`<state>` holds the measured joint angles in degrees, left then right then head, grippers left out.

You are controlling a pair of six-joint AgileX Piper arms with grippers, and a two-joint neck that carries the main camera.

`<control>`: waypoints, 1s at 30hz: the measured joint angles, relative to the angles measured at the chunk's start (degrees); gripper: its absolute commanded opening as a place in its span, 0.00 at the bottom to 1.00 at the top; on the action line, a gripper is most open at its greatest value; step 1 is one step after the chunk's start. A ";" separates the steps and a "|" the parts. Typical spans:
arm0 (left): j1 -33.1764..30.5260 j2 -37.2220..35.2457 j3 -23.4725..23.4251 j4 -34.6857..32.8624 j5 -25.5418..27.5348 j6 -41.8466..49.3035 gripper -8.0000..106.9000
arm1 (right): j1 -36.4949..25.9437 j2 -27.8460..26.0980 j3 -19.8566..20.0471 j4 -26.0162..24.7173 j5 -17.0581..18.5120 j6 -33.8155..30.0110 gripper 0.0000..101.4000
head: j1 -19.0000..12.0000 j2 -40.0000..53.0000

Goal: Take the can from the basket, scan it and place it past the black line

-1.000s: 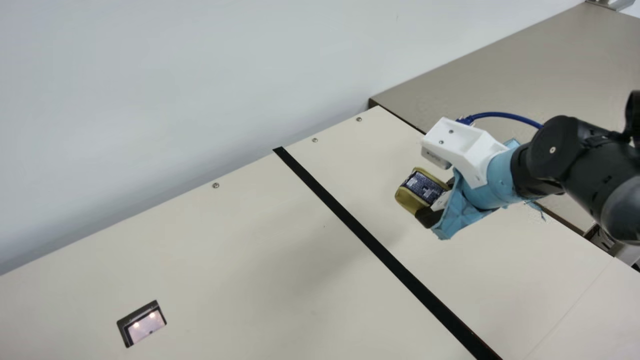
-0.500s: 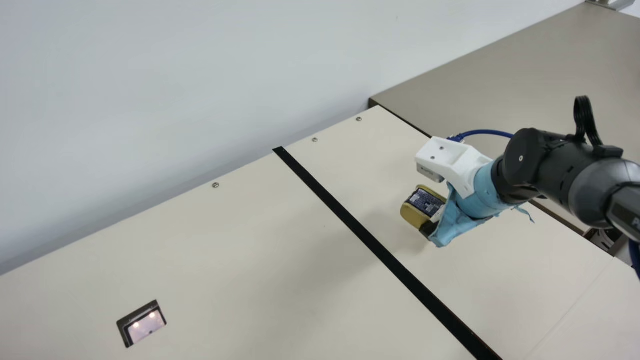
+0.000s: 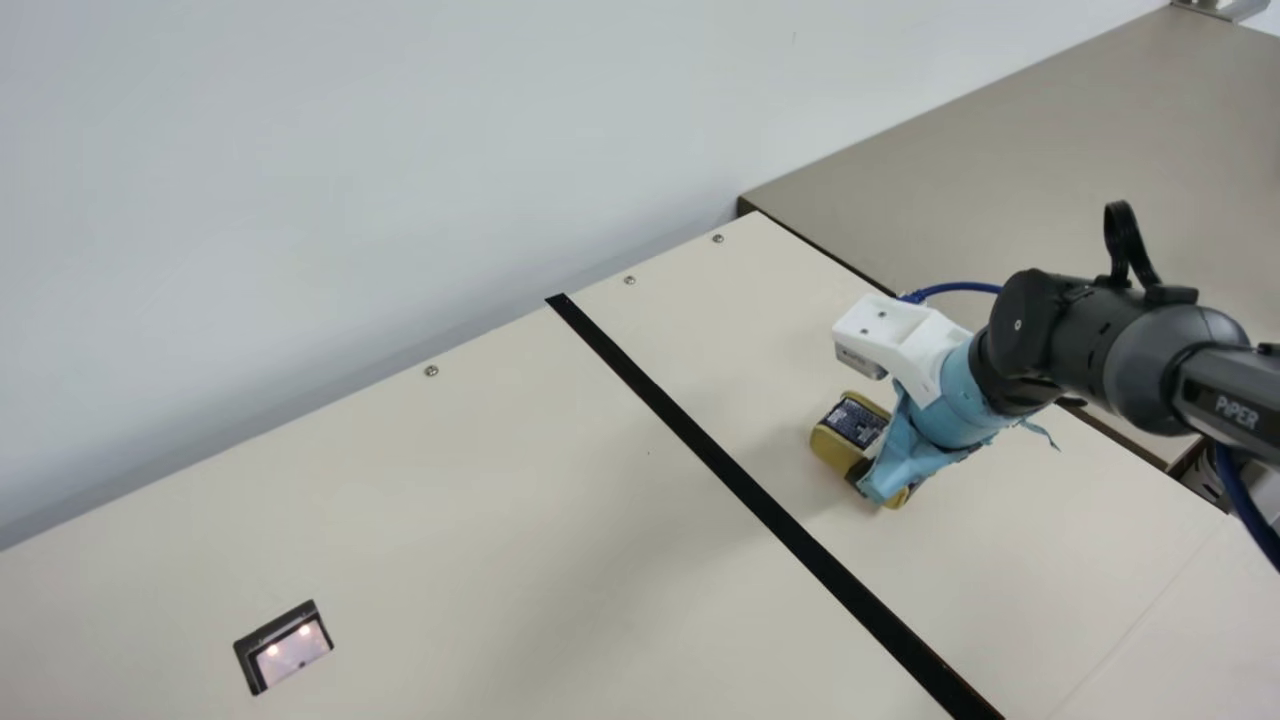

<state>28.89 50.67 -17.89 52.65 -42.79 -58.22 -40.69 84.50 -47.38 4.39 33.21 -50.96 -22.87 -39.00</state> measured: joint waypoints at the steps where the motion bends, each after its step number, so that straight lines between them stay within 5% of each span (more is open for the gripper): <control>1: 0.00 0.00 0.00 0.00 0.00 0.00 0.85 | 0.19 0.32 -0.08 -0.28 0.07 0.46 0.00 | 0.00 0.00; 8: 0.00 0.00 0.00 0.00 0.00 0.00 0.85 | 1.62 1.84 -1.02 -2.02 -0.35 2.87 0.00 | -0.29 0.00; 9: 0.00 0.00 0.00 0.00 0.00 0.00 0.85 | 1.79 1.96 -1.23 -2.28 -0.16 2.94 0.09 | -0.29 0.00; 10: 0.00 0.00 0.00 0.00 0.00 0.00 0.85 | 1.93 2.02 -1.29 -2.28 -0.15 3.08 0.78 | 0.00 0.00; 11: 0.00 0.00 0.00 0.00 0.00 0.00 0.85 | 2.12 2.10 -1.46 -2.28 -0.15 3.20 1.00 | 0.00 0.00; 30: 0.00 0.00 0.00 0.00 0.00 0.00 0.85 | 2.74 -0.90 -3.48 0.78 1.83 0.87 1.00 | -0.29 0.00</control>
<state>28.89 50.67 -17.89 52.65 -42.79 -58.22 -37.95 83.60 -50.85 5.17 35.03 -50.09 -23.17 -39.00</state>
